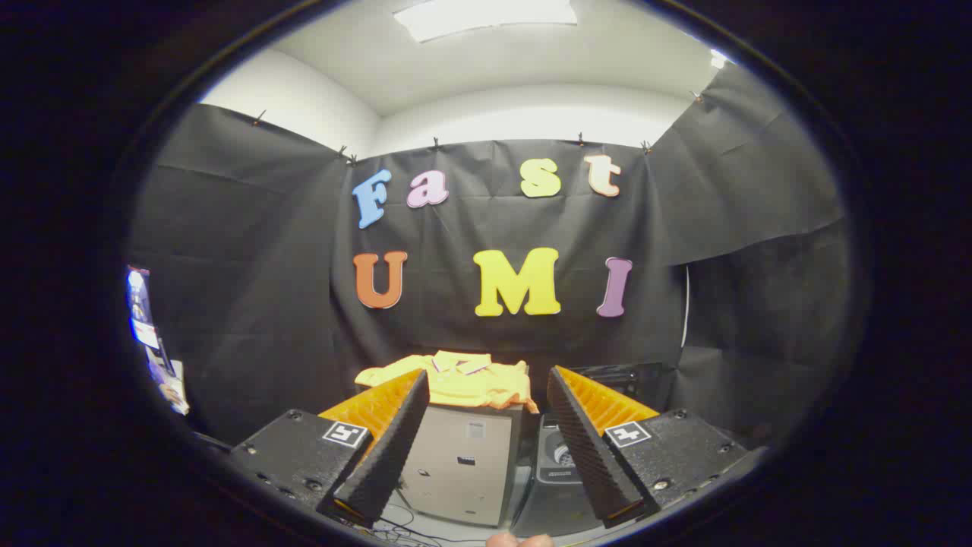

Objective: Put the clothes into the washing machine and then close the washing machine lid.

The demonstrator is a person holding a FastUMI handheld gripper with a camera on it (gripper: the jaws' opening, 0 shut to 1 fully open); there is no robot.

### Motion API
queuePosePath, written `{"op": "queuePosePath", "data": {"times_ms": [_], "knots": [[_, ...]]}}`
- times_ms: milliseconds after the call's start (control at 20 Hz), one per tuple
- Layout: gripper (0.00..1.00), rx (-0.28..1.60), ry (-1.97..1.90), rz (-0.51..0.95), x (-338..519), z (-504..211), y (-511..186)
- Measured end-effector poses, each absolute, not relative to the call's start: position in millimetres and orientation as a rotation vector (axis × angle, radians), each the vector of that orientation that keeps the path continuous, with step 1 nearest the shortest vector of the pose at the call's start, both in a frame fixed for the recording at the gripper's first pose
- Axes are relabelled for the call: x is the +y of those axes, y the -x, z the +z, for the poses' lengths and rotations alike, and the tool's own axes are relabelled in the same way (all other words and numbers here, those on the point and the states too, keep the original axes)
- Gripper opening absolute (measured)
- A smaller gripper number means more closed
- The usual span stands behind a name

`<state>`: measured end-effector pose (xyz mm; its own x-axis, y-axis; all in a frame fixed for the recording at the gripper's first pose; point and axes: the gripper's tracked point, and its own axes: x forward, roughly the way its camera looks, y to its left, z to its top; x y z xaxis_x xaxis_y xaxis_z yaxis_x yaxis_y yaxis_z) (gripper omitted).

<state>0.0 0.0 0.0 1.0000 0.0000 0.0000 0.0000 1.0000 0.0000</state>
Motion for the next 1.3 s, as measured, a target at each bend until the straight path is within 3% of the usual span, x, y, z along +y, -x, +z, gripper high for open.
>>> {"op": "queuePosePath", "data": {"times_ms": [1300], "knots": [[0.98, 0.080, -0.012, -0.079, 31, -5, -17]]}}
